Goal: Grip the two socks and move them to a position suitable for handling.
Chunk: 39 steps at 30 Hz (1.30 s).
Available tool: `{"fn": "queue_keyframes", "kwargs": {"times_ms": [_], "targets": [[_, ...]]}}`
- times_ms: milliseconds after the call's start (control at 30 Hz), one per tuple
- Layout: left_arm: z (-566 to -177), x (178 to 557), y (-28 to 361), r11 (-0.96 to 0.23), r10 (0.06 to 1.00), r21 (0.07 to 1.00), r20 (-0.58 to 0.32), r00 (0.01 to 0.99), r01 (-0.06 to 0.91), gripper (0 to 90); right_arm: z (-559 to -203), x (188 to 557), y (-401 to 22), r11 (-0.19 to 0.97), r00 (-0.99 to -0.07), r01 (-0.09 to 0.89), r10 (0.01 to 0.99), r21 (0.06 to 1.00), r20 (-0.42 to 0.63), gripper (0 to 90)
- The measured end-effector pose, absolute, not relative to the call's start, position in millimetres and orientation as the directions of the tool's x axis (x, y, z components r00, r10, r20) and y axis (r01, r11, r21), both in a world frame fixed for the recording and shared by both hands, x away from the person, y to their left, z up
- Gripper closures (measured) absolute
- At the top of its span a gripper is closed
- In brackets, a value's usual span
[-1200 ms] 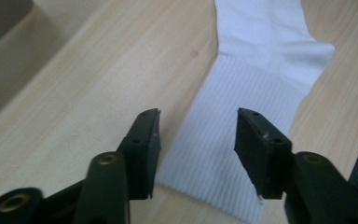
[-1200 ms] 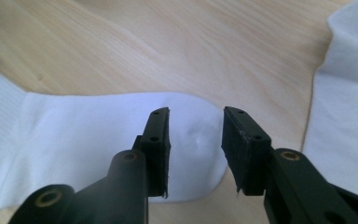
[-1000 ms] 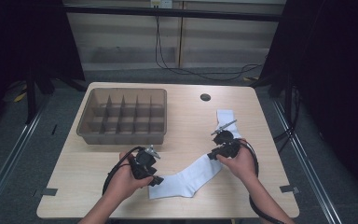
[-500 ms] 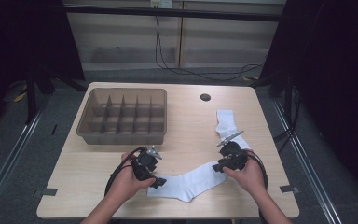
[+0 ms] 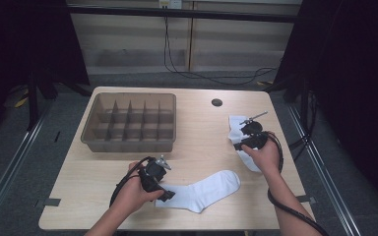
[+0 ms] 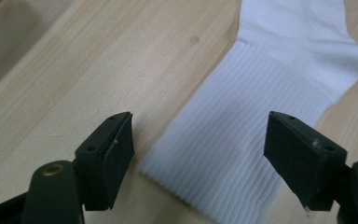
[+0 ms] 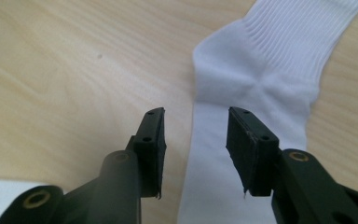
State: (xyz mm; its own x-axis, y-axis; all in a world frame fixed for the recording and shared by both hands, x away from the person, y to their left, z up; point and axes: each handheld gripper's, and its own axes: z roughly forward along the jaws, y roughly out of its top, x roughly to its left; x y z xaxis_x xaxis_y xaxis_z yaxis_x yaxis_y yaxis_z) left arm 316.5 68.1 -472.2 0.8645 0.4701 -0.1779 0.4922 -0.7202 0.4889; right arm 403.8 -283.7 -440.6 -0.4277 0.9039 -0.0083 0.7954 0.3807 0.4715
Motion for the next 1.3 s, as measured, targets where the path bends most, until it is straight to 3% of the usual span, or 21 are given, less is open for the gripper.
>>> {"fn": "queue_keyframes", "kwargs": {"times_ms": [500, 667, 1000, 1067, 1133, 1300], "targets": [[-474.8, 314.9, 65.6, -0.705, 0.475, 0.491, -0.208, 0.855, 0.512, 24.7, -457.2, 423.7, -280.2, 0.383, -0.412, 0.79, 0.91, 0.478, -0.048, 56.3], [-473.9, 315.0, 65.4, -0.708, 0.464, 0.496, -0.209, 0.861, 0.502, 24.8, -467.2, 428.5, -286.4, 0.354, -0.399, 0.807, 0.917, 0.473, -0.006, 59.0], [-470.2, 318.4, 68.4, -0.691, 0.489, 0.511, -0.191, 0.851, 0.512, 25.8, -471.5, 407.4, -285.1, 0.405, -0.446, 0.812, 0.895, 0.42, 0.0, 58.6], [-470.3, 319.0, 68.3, -0.692, 0.489, 0.508, -0.192, 0.851, 0.513, 25.7, -469.2, 403.3, -287.1, 0.385, -0.428, 0.833, 0.903, 0.397, 0.023, 58.6], [-471.3, 319.2, 67.9, -0.694, 0.492, 0.504, -0.188, 0.85, 0.514, 25.7, -457.3, 404.4, -292.7, 0.353, -0.39, 0.823, 0.921, 0.445, -0.007, 55.6], [-473.5, 319.8, 69.1, -0.694, 0.495, 0.499, -0.194, 0.847, 0.519, 25.7, -449.9, 421.9, -298.0, 0.314, -0.353, 0.832, 0.935, 0.457, 0.0, 52.4]]}}
